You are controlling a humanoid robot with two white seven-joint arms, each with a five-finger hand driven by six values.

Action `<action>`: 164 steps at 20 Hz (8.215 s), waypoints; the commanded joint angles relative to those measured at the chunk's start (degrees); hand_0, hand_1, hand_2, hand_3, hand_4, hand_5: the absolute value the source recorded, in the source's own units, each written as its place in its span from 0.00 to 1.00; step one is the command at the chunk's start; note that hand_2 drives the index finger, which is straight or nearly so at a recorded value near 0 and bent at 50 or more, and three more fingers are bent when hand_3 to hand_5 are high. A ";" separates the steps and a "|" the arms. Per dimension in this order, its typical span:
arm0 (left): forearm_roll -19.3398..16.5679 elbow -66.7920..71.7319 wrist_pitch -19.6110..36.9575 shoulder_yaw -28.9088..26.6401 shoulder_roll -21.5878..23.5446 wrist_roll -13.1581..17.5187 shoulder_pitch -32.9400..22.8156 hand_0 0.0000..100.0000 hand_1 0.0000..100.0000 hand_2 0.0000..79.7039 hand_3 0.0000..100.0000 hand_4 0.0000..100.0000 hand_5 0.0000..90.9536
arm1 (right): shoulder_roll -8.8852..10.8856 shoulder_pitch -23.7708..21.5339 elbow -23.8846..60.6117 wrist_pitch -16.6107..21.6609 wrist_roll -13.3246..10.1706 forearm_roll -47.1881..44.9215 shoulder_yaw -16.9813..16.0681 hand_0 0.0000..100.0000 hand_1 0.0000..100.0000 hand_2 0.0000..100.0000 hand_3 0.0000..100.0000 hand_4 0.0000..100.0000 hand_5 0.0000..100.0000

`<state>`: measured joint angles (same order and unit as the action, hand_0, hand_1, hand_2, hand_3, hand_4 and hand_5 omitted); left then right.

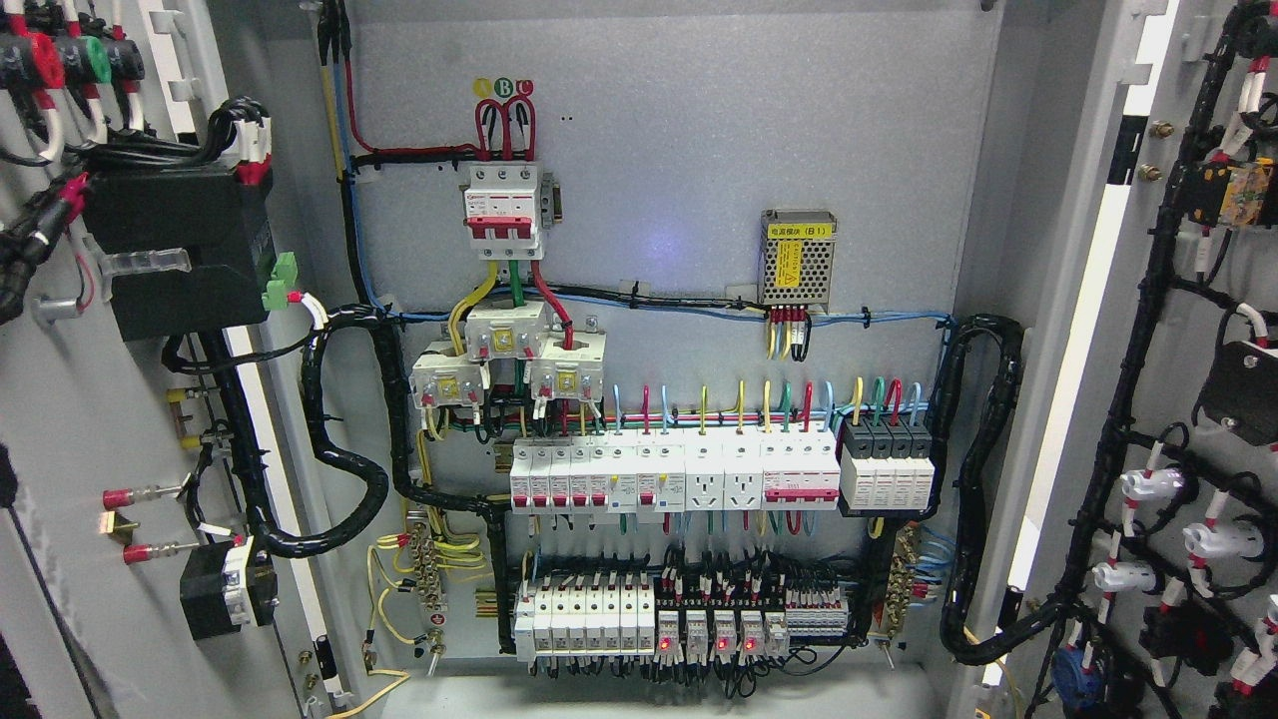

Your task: Open door with both hands

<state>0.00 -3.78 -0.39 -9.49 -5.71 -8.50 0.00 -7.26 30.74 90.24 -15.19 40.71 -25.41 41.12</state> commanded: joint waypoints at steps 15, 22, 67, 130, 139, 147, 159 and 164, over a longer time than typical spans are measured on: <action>-0.97 0.00 0.04 0.00 0.00 -0.03 -1.58 0.00 0.00 0.00 0.00 0.00 0.00 | 1.63 -0.94 -2.09 0.69 0.07 -0.16 -9.12 0.19 0.00 0.00 0.00 0.00 0.00; -0.97 0.00 -0.05 0.00 0.00 -0.03 -1.58 0.00 0.00 0.00 0.00 0.00 0.00 | 6.02 -1.12 -0.95 0.69 -0.19 -0.16 -12.55 0.19 0.00 0.00 0.00 0.00 0.00; 0.79 -95.70 19.46 39.29 23.64 1.82 -32.70 0.00 0.00 0.00 0.00 0.00 0.00 | 25.89 -41.54 28.23 34.16 -16.80 -0.34 -26.18 0.19 0.00 0.00 0.00 0.00 0.00; 24.79 -116.28 34.75 17.41 35.86 1.64 -23.29 0.00 0.00 0.00 0.00 0.00 0.00 | 29.49 -50.78 28.85 42.44 -25.33 -11.41 -55.80 0.19 0.00 0.00 0.00 0.00 0.00; 26.89 -115.67 35.02 14.33 36.47 1.64 -24.08 0.00 0.00 0.00 0.00 0.00 0.00 | 29.14 -52.62 28.41 42.44 -25.50 -11.50 -59.22 0.19 0.00 0.00 0.00 0.00 0.00; 31.10 -115.66 34.93 8.71 38.40 1.64 -25.48 0.00 0.00 0.00 0.00 0.00 0.00 | 28.97 -54.29 28.67 42.44 -25.59 -11.59 -61.60 0.19 0.00 0.00 0.00 0.00 0.00; 39.02 -113.91 34.93 0.97 42.62 1.64 -28.92 0.00 0.00 0.00 0.00 0.00 0.00 | 28.88 -55.35 28.50 42.44 -25.59 -16.07 -62.83 0.19 0.00 0.00 0.00 0.00 0.00; 41.13 -111.01 34.75 0.35 43.42 1.73 -29.00 0.00 0.00 0.00 0.00 0.00 0.00 | 28.79 -55.43 28.41 42.44 -25.59 -16.07 -63.53 0.19 0.00 0.00 0.00 0.00 0.00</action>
<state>38.56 -117.97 34.52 -4.53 35.07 -6.79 -28.36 21.69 -24.51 118.82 27.23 15.12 -40.94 -20.62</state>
